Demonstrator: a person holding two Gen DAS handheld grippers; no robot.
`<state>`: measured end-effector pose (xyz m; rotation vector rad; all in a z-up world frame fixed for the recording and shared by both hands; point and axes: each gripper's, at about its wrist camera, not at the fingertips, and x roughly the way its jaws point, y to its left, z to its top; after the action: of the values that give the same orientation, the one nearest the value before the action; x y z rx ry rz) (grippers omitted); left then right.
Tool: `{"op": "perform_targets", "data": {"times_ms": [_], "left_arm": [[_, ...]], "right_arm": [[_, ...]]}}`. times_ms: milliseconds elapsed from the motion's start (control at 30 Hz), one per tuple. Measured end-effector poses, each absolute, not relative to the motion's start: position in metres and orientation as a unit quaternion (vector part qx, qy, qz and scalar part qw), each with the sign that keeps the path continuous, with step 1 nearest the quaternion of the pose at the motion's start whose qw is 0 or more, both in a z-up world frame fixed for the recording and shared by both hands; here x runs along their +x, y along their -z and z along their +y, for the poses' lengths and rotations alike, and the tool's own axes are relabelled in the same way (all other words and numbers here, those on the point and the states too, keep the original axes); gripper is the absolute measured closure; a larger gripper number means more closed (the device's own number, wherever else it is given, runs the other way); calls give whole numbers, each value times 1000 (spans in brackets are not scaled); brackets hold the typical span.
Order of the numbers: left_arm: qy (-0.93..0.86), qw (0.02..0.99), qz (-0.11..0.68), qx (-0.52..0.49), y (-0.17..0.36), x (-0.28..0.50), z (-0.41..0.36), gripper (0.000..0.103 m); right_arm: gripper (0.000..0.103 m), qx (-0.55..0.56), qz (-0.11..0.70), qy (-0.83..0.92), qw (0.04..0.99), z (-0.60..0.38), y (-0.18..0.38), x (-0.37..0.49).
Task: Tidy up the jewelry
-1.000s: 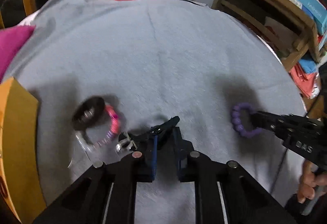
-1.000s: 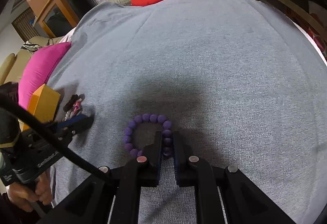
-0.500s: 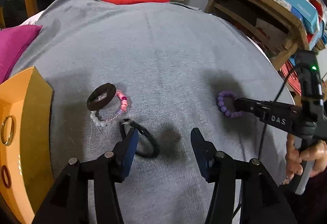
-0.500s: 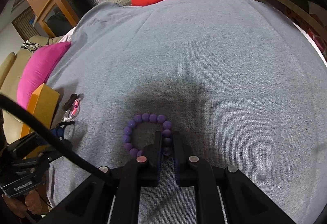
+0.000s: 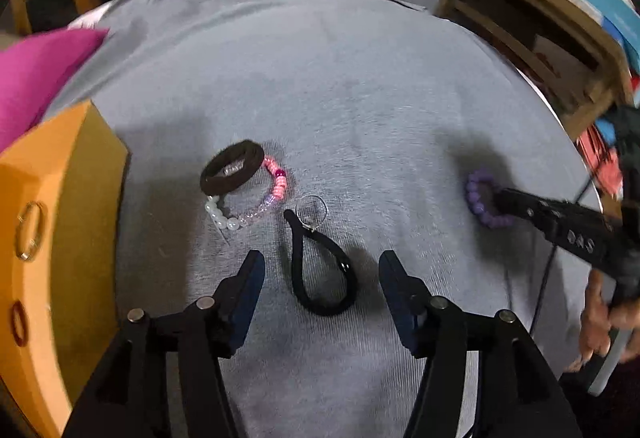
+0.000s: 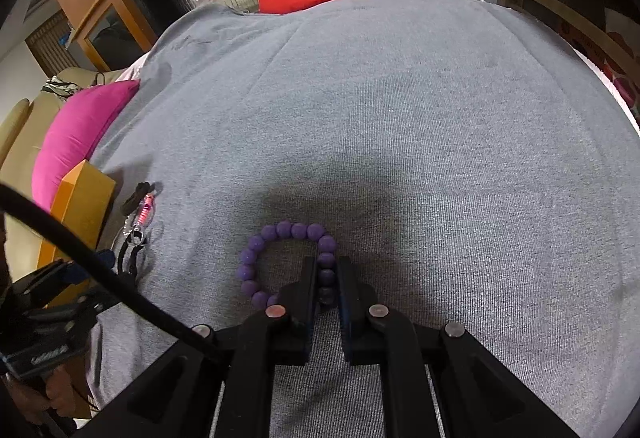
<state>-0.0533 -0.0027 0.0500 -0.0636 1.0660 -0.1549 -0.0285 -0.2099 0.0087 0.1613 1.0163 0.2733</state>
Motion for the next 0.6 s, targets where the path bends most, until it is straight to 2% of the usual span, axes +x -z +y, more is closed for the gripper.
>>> {"op": "perform_targets", "data": {"times_ms": [100,167,200,233,333,600], "left_arm": [[57,856,509,-61,-41,-48,3,46],[56,861,503,-55,-41,-49,2,67],[65,862,500,-57,-43,-49,1,83],[72,862,498,-62,-44,-50,0,87],[76,867,488,-61,-48,-53,-1,92],[103,889,438,-86,-80,-66,8,94]], "right_arm": [[91,78,481,-132,863,-211,-9,-29],[92,79,478,-136,864,-211,-10,-30],[92,85,475,-142,864,-213,-11,-31],[92,100,473,-151,862,-216,-12,-31],[92,131,466,-170,859,-225,-16,-32],[92,151,424,-201,870,-231,-37,-45]]}}
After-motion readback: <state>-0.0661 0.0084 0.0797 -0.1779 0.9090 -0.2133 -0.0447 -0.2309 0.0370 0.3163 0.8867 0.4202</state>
